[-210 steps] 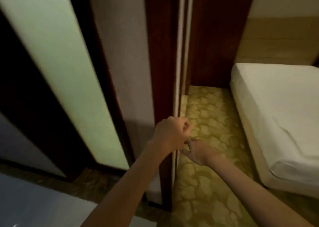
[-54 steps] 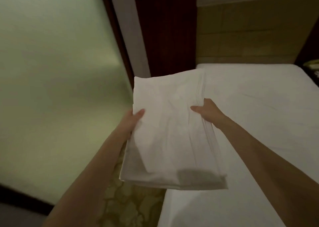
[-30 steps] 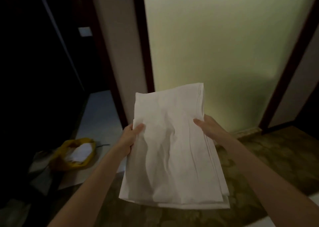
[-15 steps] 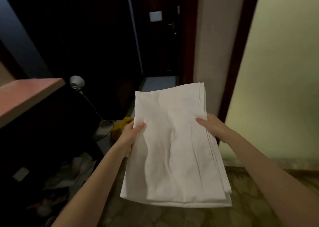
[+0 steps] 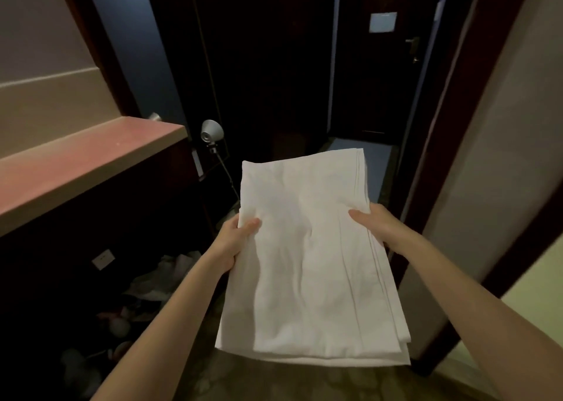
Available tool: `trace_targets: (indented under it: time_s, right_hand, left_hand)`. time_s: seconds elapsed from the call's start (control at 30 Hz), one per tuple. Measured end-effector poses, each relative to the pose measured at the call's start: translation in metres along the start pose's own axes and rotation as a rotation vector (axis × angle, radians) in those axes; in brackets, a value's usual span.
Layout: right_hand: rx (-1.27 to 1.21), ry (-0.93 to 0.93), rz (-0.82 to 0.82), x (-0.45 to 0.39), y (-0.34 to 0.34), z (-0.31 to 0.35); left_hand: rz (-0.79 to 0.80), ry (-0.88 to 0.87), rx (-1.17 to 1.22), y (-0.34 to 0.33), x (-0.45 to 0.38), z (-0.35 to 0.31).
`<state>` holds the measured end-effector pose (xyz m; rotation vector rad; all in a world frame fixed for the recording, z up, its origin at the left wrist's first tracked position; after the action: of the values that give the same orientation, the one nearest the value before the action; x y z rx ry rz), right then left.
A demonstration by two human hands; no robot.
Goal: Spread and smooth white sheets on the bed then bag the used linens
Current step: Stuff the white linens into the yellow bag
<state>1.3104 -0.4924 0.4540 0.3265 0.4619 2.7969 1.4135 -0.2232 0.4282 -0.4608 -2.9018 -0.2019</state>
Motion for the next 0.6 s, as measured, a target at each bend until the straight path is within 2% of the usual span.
trace_targets:
  time_s: [0.27, 0.6]
  right_hand:
    - [0.047, 0.019, 0.079, -0.116, -0.015, 0.007]
    - [0.105, -0.016, 0.033, -0.271, -0.017, 0.021]
  left_hand:
    - [-0.114, 0.055, 0.066, 0.005, -0.07, 0.002]
    - [-0.071, 0.059, 0.048, 0.012, -0.228, -0.018]
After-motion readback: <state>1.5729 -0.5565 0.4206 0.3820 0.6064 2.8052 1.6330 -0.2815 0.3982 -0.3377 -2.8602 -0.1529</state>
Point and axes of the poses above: each hand's wrist, its own x-axis away from the middle knuckle, its own y-axis out of the back of the hand, z = x × y, the point moved 1 cm from there along -x, towards the middle knuckle, and after that the axes turned 2 degrees about y, right-handed, at the moved point
